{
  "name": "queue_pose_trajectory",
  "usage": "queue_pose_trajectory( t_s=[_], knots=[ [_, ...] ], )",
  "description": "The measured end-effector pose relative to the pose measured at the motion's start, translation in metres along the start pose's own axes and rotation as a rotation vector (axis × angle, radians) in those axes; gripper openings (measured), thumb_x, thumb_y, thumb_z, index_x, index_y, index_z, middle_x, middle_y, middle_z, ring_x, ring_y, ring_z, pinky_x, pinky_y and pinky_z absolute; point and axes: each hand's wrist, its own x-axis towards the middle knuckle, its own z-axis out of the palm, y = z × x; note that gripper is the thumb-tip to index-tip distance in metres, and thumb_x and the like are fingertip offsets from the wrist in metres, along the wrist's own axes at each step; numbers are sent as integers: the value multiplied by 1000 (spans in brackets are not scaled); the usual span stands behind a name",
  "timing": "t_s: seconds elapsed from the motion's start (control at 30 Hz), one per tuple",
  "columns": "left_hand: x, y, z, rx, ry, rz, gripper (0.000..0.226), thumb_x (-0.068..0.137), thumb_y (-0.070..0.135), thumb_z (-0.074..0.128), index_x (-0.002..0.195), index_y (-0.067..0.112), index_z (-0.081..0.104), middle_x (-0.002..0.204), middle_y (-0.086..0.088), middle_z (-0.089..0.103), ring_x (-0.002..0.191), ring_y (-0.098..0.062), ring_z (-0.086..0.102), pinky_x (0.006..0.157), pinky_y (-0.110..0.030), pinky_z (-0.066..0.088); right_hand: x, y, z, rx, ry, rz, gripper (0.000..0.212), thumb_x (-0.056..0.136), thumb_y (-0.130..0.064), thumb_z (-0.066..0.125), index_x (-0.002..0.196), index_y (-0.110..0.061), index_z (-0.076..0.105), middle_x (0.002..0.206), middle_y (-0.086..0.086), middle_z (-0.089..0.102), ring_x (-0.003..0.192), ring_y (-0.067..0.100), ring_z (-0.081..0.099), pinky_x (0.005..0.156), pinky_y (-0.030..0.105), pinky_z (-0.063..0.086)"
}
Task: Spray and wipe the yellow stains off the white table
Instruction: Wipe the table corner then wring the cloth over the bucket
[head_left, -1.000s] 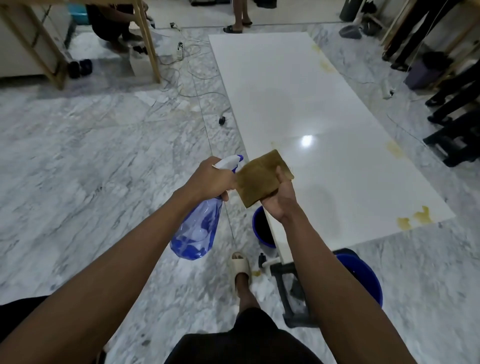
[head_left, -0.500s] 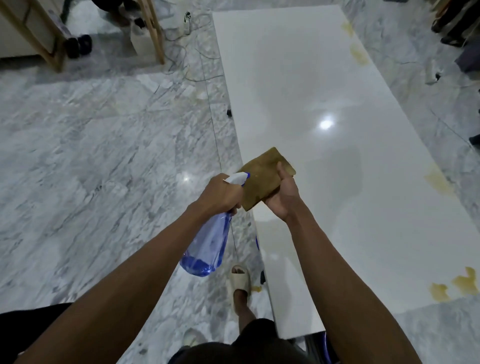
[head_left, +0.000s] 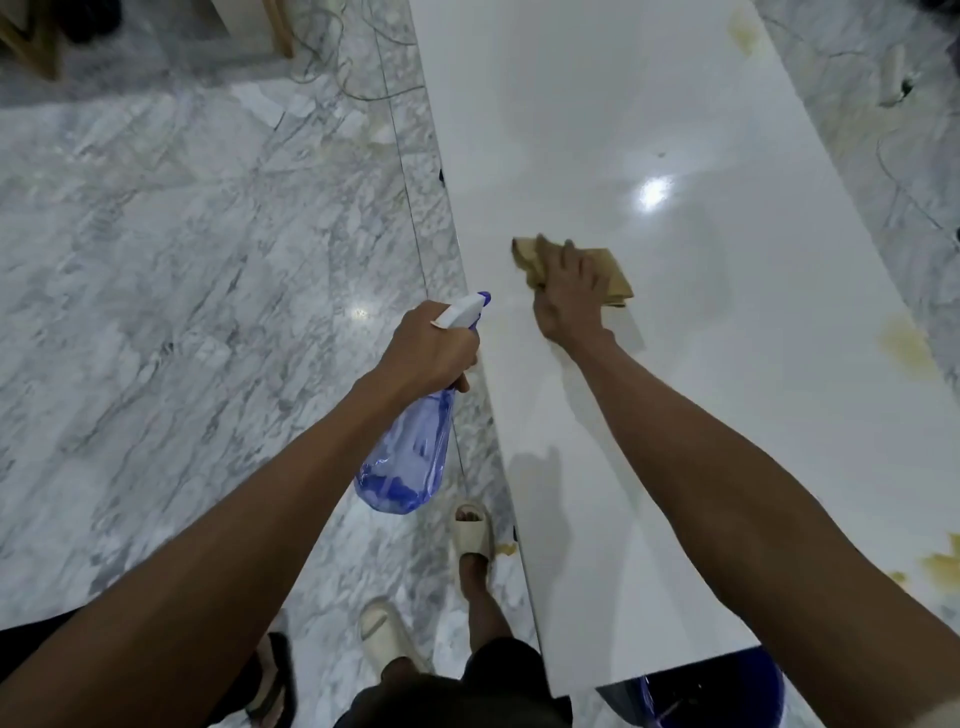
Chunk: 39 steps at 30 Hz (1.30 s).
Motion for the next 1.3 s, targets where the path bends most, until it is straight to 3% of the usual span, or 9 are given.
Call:
queue_pose_trajectory(
  t_s=[0.13,0.2,0.33,0.7,0.8,0.9,1.03,1.17,1.3],
  knots=[
    [-1,-11,0,10,-19,-31,23,83,0,50,94,-17,61,84,-27,68,38,-18,62,64,-37,45,-12,-2,42,-33,-371,-20,71,100,-46,38,159,-32,0,167,10,-12,152,40,-11,118,64,-3],
    [-2,-17,-2,17,-17,-39,24,84,0,50,96,-17,61,93,-31,72,38,-18,62,63,-37,46,-25,2,53,-77,-340,-50,72,98,-45,39,159,-29,4,167,14,-4,152,43,-4,117,66,0],
    [-7,-26,1,55,-31,-33,26,85,1,50,100,-15,63,99,-32,73,40,-17,63,60,-34,49,-45,8,82,-163,-165,-77,64,99,-58,10,146,-22,34,145,27,50,129,58,46,99,75,35],
    [-39,-32,25,99,-114,-41,28,82,1,51,101,-16,63,85,-25,71,38,-17,60,58,-34,48,-227,14,93,6,-269,-88,67,94,-54,36,153,-21,34,156,26,33,140,59,27,105,76,23],
    [-50,-30,33,106,-160,-27,24,74,5,52,92,-4,66,90,-34,69,39,-18,61,59,-35,47,-226,18,65,316,-382,83,60,105,-42,32,160,-29,11,167,9,10,153,38,5,120,59,9],
    [-59,-29,39,132,-173,-8,24,80,3,52,94,-12,64,83,-21,70,38,-17,60,58,-34,50,-222,14,5,901,-183,286,38,104,-47,34,141,-43,46,137,-3,56,123,18,52,105,34,40],
    [-81,-19,43,164,-199,107,19,86,6,53,89,-9,64,85,-27,70,38,-16,60,62,-35,50,-243,29,-41,1459,93,668,57,99,-58,40,140,-21,53,135,-2,61,123,18,58,107,39,45],
    [-109,-5,51,160,-260,235,34,93,23,55,87,-9,63,93,-30,73,40,-19,60,57,-31,47,-285,48,-55,1906,265,635,56,96,-41,53,143,-11,50,137,14,62,127,31,58,105,52,48],
    [-140,-1,70,200,-356,314,43,82,26,56,95,-14,61,88,-26,74,42,-21,63,55,-30,48,-334,52,-62,2047,417,703,51,95,-39,61,141,-18,52,136,9,63,124,28,60,100,43,52]
  ],
)
